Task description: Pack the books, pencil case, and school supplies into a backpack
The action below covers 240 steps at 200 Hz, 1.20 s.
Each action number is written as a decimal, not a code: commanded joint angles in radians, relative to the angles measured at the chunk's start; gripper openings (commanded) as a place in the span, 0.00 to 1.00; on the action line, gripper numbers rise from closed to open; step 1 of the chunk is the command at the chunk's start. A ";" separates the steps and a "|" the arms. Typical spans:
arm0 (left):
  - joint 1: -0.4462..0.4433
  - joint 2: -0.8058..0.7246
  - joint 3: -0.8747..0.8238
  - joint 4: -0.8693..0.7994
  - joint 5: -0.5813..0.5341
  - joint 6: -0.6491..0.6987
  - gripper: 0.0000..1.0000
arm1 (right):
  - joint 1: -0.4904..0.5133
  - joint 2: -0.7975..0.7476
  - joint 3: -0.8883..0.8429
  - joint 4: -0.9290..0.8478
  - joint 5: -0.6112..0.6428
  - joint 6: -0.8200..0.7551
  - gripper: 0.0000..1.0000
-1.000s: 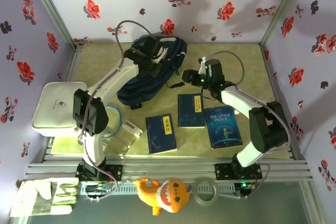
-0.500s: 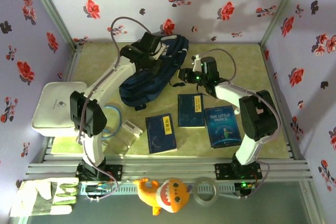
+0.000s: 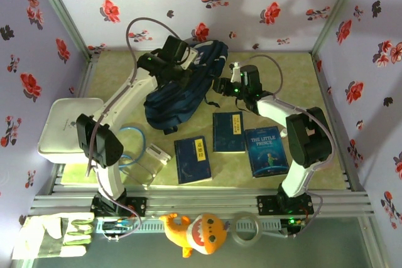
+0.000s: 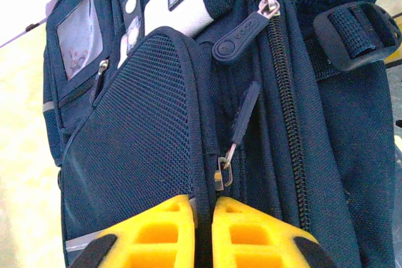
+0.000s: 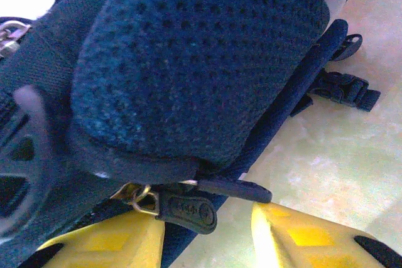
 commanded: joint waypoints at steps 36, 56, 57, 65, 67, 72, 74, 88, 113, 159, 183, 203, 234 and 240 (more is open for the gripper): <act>0.001 -0.095 0.016 0.073 0.049 0.037 0.00 | -0.006 -0.020 0.042 0.054 -0.136 -0.001 0.34; 0.001 -0.092 0.015 0.078 0.050 0.035 0.00 | -0.005 -0.021 0.035 0.066 -0.152 0.009 0.28; 0.001 -0.093 0.015 0.078 0.049 0.035 0.00 | -0.006 -0.022 0.035 0.066 -0.153 0.009 0.28; 0.000 -0.091 0.016 0.080 0.049 0.033 0.00 | -0.006 -0.025 0.030 0.066 -0.152 0.008 0.25; 0.001 -0.089 0.016 0.081 0.049 0.032 0.00 | -0.006 -0.026 0.028 0.066 -0.151 0.008 0.25; 0.001 -0.088 0.015 0.082 0.050 0.031 0.00 | -0.005 -0.028 0.024 0.066 -0.150 0.008 0.23; 0.001 -0.088 0.015 0.083 0.049 0.029 0.00 | -0.006 -0.029 0.023 0.066 -0.150 0.008 0.22; 0.001 -0.085 0.015 0.091 0.049 0.013 0.00 | -0.007 -0.040 0.009 0.068 -0.149 0.007 0.19; 0.001 -0.071 0.022 0.101 0.049 -0.019 0.00 | -0.004 -0.059 -0.024 0.083 -0.159 0.010 0.14; 0.002 -0.042 0.050 0.103 0.050 -0.052 0.00 | 0.013 -0.088 -0.074 0.095 -0.192 -0.016 0.09; 0.004 -0.026 0.060 0.103 0.049 -0.092 0.00 | 0.027 -0.110 -0.109 0.093 -0.200 -0.043 0.08; 0.005 -0.011 0.066 0.103 0.050 -0.105 0.00 | 0.042 -0.127 -0.135 0.094 -0.214 -0.062 0.08; 0.005 0.010 0.080 0.090 0.050 -0.110 0.00 | 0.051 -0.157 -0.162 0.051 -0.164 -0.104 0.13; 0.006 0.011 0.082 0.086 0.049 -0.108 0.00 | 0.047 -0.168 -0.170 0.041 -0.126 -0.110 0.15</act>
